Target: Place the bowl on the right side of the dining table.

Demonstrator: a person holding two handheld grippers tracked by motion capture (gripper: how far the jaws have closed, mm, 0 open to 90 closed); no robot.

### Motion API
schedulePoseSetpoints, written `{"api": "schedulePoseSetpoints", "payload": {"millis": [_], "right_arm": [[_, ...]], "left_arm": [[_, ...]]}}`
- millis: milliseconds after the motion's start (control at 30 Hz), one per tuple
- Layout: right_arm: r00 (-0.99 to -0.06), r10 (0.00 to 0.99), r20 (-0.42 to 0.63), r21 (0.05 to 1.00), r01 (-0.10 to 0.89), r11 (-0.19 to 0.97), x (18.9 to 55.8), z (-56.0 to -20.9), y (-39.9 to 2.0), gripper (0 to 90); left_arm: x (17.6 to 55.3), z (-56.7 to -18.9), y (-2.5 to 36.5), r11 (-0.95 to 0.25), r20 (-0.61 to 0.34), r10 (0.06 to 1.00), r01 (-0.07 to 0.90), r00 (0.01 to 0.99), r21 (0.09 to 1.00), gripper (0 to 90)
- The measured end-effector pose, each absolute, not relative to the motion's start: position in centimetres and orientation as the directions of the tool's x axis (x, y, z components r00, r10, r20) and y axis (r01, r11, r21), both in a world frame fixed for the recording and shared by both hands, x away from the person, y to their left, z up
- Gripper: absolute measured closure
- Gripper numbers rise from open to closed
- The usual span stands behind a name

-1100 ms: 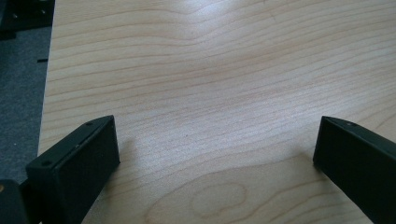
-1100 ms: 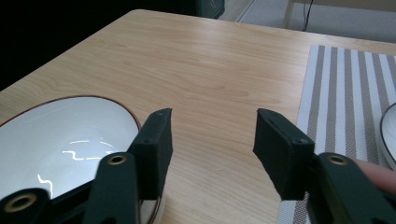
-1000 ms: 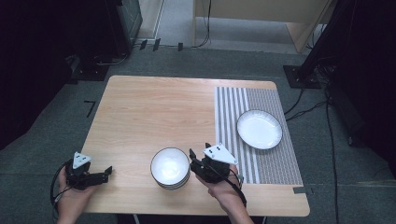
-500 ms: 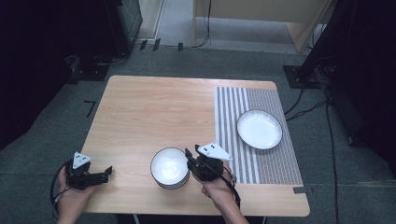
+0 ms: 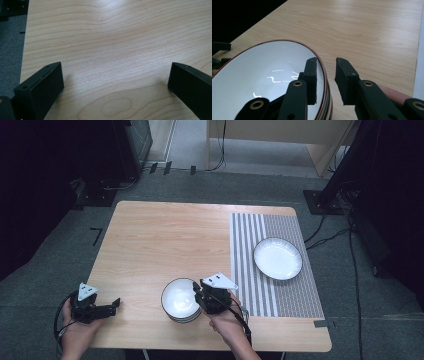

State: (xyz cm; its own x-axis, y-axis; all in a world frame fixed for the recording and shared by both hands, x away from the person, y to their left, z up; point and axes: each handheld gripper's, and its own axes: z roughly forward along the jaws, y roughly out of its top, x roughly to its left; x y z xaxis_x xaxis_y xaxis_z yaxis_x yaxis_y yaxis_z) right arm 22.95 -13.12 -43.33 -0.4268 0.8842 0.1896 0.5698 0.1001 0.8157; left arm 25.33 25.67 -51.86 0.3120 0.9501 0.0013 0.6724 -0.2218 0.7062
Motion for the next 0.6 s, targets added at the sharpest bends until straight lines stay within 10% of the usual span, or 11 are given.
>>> {"api": "schedulePoseSetpoints", "payload": {"millis": [600], "right_arm": [[-0.429, 0.880, 0.204, 0.819, 0.567, 0.087, 22.87, -43.17, -13.13, 88.2]], "left_arm": [[25.32, -51.85, 25.66, -0.224, 0.002, 0.949, 0.672, 0.314, 0.706, 0.0]]}}
